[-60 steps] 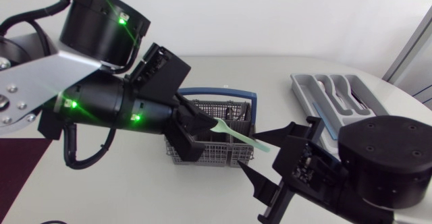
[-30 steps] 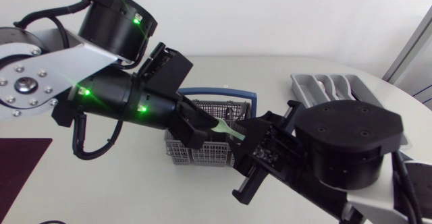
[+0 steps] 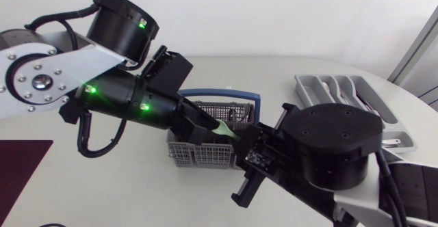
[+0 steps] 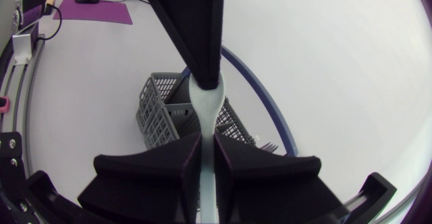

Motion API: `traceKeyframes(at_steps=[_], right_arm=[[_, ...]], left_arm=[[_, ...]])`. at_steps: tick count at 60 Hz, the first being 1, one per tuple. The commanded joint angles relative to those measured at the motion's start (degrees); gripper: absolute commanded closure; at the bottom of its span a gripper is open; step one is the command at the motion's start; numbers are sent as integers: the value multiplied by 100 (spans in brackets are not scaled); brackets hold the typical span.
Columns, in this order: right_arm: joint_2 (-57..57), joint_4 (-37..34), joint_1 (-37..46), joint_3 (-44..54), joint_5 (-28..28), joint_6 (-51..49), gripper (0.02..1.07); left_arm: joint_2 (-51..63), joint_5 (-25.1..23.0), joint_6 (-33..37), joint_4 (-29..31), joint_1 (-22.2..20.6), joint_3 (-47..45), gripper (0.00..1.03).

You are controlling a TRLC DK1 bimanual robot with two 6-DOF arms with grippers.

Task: Unload the cutlery basket into the drawer organizer.

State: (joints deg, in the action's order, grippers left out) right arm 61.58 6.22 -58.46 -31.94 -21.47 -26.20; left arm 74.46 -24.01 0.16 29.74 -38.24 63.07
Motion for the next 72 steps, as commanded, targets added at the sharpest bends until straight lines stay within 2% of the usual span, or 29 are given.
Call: traceKeyframes(at_steps=[1, 11, 17, 24, 36, 46, 53, 61, 72], right_arm=[[82, 81, -34, -137, -94, 9, 101], [64, 64, -34, -102, -94, 27, 101], [21, 37, -34, -75, -85, 27, 101], [-50, -33, -52, -31, -59, 27, 101], [-278, -244, -43, 92, 47, 97, 101], [-683, -543, 62, 259, 284, 123, 101], [-1157, -903, 344, 373, 627, 106, 101], [-1816, -1413, 1161, 531, 1207, -175, 101], [-2335, -2019, 3552, 558, 3123, -905, 101]], left_arm=[[60, -192, -157, 59, 18, 153, 100], [16, -350, -201, 59, 71, 153, 99], [-72, -368, -183, 41, 53, 153, 89], [-230, -368, -201, -117, 62, 215, 65], [-379, -368, -456, -653, 343, 399, 36], [-458, -368, -605, -926, 616, 584, 24], [-467, -359, -561, -970, 739, 654, 23], [-423, -165, -421, -970, 827, 584, 23], [-318, 239, 151, -917, 739, 390, 23]])
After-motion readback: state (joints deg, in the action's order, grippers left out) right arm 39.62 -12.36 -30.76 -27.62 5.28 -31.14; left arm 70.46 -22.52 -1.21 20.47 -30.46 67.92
